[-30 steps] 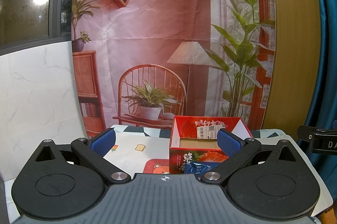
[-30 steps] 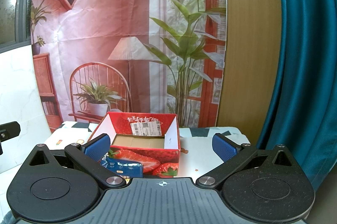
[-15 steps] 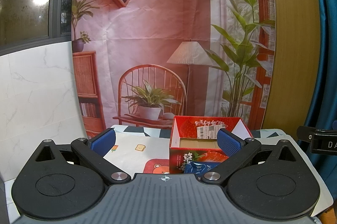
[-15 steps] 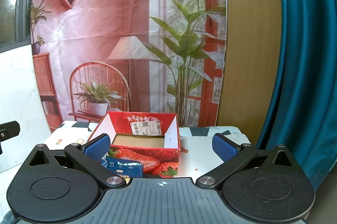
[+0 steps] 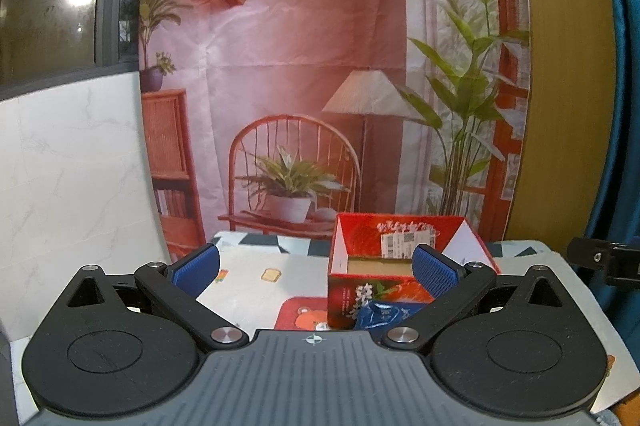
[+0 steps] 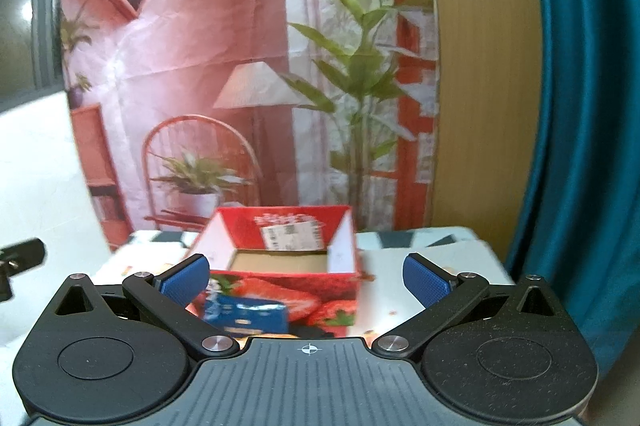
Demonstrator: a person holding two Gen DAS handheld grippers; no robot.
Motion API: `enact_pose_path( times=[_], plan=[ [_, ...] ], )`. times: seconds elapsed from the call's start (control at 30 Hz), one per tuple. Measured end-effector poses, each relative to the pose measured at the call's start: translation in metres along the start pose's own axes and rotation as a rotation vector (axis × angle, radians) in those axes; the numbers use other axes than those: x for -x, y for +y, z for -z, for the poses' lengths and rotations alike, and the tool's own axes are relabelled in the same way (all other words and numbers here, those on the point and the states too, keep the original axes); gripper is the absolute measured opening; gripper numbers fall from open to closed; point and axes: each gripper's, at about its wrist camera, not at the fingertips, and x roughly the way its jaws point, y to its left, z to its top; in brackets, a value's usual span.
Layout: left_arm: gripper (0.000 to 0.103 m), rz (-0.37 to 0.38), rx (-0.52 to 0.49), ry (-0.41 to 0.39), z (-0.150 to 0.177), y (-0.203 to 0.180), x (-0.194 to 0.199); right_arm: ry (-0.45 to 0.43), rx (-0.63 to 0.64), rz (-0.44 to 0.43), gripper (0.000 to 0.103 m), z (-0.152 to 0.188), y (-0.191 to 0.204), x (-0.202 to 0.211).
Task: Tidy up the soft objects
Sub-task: 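Lower both grippers toward the grey knit cloth on the pile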
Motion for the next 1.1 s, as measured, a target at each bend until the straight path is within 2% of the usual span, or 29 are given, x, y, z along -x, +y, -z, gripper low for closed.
enact_pose_path(
  times=[0.13,0.37,0.6,0.77,0.9,1.1],
  plan=[
    [0.103,-0.020,0.027,0.030,0.007,0.007,-0.019,-0.021,-0.039,-0.053,0.103,0.016,-0.012,-0.013],
    [0.103,-0.071,0.008,0.003,0.033,0.016,-0.044,-0.039,-0.079,-0.008,0.103,0.048,-0.028,-0.043],
    [0.103,-0.107,-0.028,0.013,0.059,0.022,-0.069,0.046,-0.031,0.007,0.103,0.075,-0.030,-0.070],
    [0.103,-0.108,-0.043,0.043,0.081,0.025,-0.081,0.068,-0.007,0.004,0.103,0.093,-0.031,-0.080],
    [0.103,-0.094,-0.049,0.108,0.100,0.028,-0.095,0.061,-0.014,0.022,0.103,0.108,-0.037,-0.085],
    [0.103,-0.019,0.026,0.250,0.126,0.039,-0.119,0.108,-0.021,0.022,0.103,0.131,-0.048,-0.096]
  ],
)
